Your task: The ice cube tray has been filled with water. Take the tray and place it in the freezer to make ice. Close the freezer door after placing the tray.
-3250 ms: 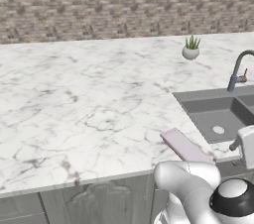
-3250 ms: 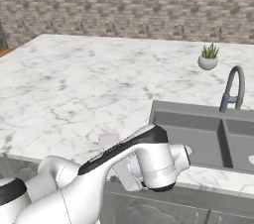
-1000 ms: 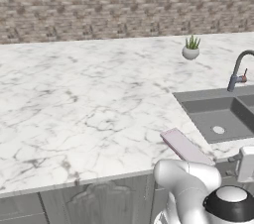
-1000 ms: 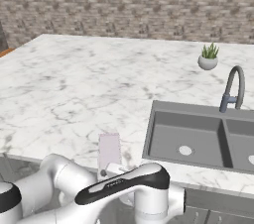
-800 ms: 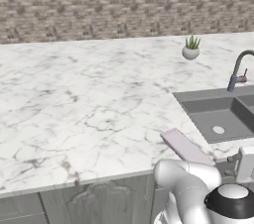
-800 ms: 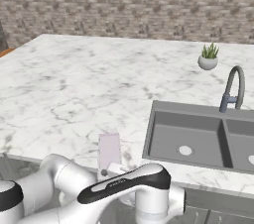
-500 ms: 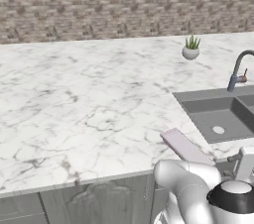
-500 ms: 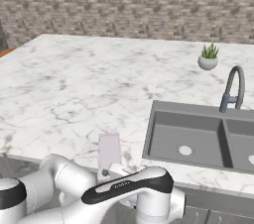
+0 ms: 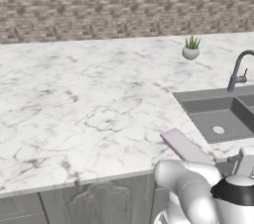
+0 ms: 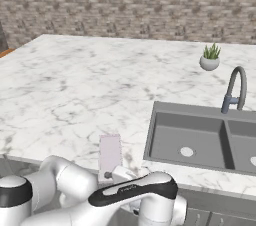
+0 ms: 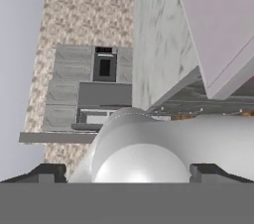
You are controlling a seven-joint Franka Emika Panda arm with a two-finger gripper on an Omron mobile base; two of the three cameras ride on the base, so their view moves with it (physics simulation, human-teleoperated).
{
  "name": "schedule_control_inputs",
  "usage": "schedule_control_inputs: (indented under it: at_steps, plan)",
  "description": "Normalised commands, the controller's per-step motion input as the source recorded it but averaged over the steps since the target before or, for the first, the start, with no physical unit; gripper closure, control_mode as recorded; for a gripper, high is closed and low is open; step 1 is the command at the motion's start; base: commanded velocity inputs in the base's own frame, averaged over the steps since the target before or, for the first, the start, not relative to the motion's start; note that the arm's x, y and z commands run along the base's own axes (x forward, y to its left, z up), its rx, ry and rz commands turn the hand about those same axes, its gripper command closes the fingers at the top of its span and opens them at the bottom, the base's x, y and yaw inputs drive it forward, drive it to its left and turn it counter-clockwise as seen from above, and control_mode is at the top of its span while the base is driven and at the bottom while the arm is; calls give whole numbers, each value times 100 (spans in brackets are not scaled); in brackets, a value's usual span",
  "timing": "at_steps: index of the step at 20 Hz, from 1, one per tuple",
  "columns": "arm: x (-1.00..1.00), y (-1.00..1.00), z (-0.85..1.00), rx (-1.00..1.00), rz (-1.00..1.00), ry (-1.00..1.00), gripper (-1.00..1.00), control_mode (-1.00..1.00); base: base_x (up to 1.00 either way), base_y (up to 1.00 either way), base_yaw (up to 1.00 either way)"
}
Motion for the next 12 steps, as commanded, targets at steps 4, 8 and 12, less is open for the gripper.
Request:
schedule_control_inputs:
  at_steps: [4,8,12]
  plan:
    - [7,0,-16,0,0,7,-100,-100,0,0,0]
    - [10,0,-12,0,0,0,-100,-100,0,0,0]
    - [16,0,-10,0,-1,0,-100,-100,0,0,0]
